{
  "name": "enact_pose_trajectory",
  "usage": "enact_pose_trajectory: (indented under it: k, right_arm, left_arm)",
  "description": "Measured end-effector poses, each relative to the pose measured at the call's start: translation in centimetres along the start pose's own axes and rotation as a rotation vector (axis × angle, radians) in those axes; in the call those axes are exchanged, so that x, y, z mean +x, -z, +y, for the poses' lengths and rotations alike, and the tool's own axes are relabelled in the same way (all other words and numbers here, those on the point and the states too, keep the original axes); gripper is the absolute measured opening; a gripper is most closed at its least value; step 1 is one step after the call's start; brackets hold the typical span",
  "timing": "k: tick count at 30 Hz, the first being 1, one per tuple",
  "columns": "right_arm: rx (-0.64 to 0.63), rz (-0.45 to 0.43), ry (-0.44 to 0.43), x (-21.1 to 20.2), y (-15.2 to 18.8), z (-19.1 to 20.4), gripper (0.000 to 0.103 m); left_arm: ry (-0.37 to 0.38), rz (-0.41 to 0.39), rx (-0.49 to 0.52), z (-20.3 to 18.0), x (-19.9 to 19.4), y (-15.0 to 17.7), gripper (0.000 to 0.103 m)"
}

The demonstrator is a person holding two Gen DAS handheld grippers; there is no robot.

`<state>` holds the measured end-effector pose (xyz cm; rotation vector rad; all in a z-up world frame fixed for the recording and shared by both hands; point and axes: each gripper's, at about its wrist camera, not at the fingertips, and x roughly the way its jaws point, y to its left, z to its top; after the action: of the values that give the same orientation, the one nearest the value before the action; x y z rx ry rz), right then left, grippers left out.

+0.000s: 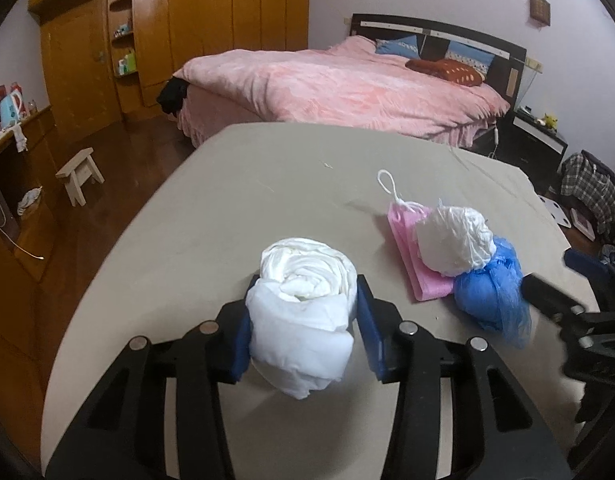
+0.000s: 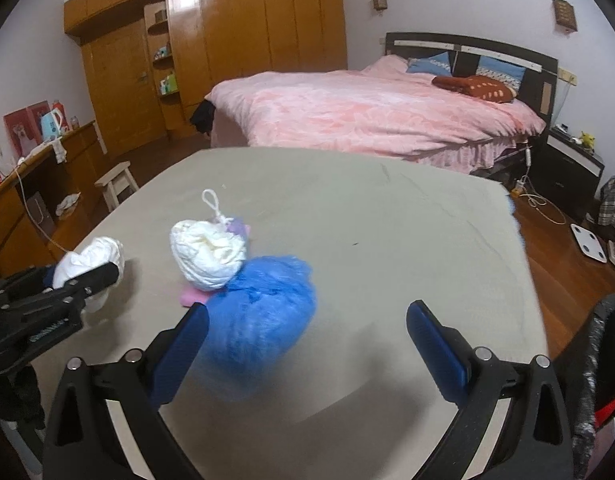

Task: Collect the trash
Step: 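Grasp the rolled white cloth with the left tool while the right grasps the blue bag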

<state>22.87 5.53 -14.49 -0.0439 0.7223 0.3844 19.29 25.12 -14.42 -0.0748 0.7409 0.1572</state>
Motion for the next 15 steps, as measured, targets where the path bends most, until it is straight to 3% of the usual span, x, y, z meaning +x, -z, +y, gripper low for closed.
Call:
enact_pose_trajectory:
  k: [4,10,15]
  right_arm:
    - [-0.013,0.043,-0.020,1.3,0.1,0.8,0.096]
    - [0.013,0.123,-0.130,2.9,0.1,0.9,0.065]
    - [-0.011,0.113,-0.136,2.0,0.2,1.2,0.056]
  left_arm:
    - [-0.004,-0.015,0.007,0.1,-0.8,-0.4,0.043]
    - [0.014,-0.011,-0.001,-0.4,-1.5,-0.1,0.044]
    - [0.020,-0.013,0.001,-1.0,-2.0,0.2,0.044]
